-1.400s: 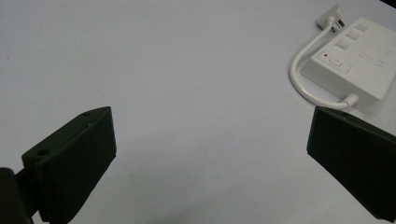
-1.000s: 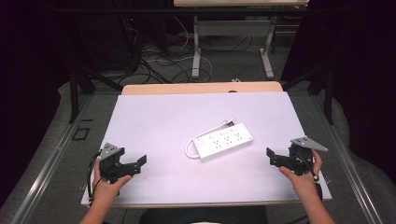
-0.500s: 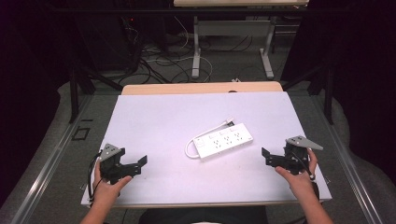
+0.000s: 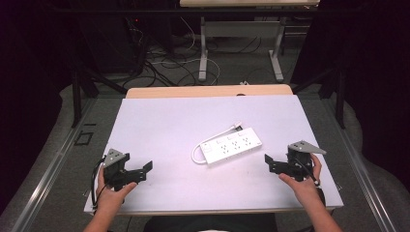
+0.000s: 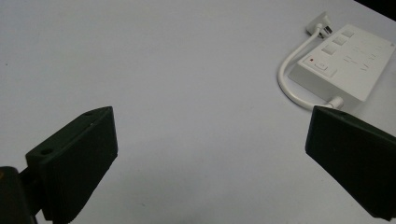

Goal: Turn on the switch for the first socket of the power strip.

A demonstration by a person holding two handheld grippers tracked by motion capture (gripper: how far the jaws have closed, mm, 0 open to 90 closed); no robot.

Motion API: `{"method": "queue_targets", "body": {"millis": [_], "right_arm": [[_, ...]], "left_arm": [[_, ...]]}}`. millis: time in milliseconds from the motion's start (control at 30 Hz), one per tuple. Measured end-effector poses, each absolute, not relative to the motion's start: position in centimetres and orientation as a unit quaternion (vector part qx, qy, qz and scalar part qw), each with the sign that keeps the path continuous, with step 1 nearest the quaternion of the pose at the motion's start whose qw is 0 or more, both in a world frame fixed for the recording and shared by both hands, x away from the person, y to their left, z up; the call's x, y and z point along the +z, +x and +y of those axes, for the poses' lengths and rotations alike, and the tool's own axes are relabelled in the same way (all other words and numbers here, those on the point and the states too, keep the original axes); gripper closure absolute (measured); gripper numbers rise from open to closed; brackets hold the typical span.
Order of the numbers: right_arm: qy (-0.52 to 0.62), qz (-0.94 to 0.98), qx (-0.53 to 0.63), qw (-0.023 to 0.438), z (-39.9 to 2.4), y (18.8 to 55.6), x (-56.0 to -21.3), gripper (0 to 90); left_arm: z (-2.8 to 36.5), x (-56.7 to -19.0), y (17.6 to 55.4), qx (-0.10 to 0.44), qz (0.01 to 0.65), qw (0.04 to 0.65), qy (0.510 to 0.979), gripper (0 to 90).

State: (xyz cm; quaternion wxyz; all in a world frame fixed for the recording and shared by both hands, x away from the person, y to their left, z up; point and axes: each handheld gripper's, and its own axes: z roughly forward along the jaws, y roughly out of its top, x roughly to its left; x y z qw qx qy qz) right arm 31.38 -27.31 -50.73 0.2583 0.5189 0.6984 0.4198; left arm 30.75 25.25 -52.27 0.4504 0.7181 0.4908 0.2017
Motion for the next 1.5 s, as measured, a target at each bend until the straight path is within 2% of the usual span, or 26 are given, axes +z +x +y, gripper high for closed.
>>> {"method": "queue_targets", "body": {"millis": [300,533,1033,1500], "right_arm": [[0.517,0.702,0.418,0.253,-26.7,31.6,-50.5,15.2],[0.514,0.715,0.421,0.217,-26.0,32.1,-49.9,17.5],[0.478,0.774,0.380,0.167,-23.9,33.9,-48.6,18.0],[0.460,0.801,0.350,0.157,-22.2,35.0,-47.5,18.2]], "left_arm": [[25.3,-52.2,30.7,0.203,0.494,0.451,0.715,2.7],[25.2,-52.3,30.8,0.201,0.495,0.449,0.716,2.9],[25.3,-52.3,30.8,0.203,0.494,0.448,0.717,3.1],[25.2,-52.4,30.8,0.204,0.494,0.447,0.717,3.2]]}}
